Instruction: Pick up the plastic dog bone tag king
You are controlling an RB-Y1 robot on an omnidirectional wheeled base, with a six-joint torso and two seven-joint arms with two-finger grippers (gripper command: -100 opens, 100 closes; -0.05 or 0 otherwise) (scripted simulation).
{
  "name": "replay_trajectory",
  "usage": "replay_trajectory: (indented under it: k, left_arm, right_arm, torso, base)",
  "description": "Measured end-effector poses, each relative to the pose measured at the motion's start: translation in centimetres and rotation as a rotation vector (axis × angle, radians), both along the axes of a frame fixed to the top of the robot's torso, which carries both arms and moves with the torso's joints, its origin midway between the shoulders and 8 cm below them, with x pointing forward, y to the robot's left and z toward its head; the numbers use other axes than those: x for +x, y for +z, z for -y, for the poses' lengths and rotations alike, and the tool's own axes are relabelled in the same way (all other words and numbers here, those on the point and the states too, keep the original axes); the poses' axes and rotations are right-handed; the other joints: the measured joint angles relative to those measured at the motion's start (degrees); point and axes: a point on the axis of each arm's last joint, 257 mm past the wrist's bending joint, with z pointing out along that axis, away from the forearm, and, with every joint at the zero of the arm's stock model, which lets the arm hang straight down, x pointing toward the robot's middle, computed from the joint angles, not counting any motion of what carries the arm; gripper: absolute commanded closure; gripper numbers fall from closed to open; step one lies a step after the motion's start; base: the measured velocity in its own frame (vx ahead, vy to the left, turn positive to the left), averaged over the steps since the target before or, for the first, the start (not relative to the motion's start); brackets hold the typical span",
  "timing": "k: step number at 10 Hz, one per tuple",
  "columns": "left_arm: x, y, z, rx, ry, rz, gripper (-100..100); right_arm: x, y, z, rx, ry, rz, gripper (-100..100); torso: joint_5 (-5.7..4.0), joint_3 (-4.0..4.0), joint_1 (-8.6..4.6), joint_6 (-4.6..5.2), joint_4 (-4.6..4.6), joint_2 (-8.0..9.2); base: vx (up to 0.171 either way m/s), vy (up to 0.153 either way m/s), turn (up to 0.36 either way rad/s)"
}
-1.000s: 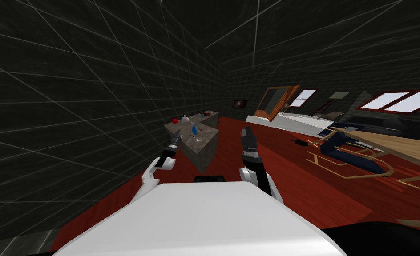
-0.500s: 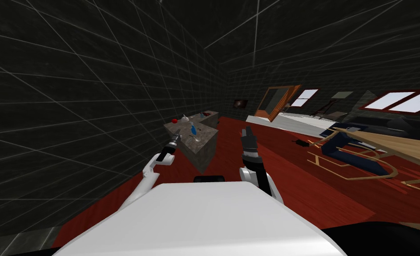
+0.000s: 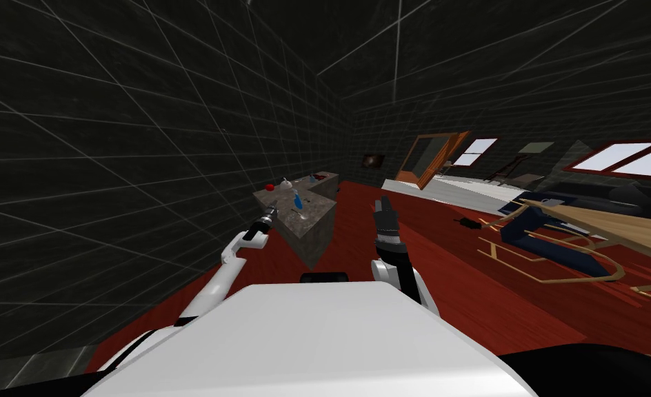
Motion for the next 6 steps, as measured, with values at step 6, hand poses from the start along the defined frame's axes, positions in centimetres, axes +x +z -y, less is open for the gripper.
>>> replay_trajectory:
  k: [6]
  left_arm:
    - [2.6,-2.4,-5.0,-0.005,0.104,-0.131,-100]
  right_arm:
    - [0.0,0.0,0.0,0.0,0.0,0.0,0]
  torso:
    - [0.01,-0.03,0.02,0.01,-0.01,-0.04]
  base:
    - [0.003,-0.041,0.015]
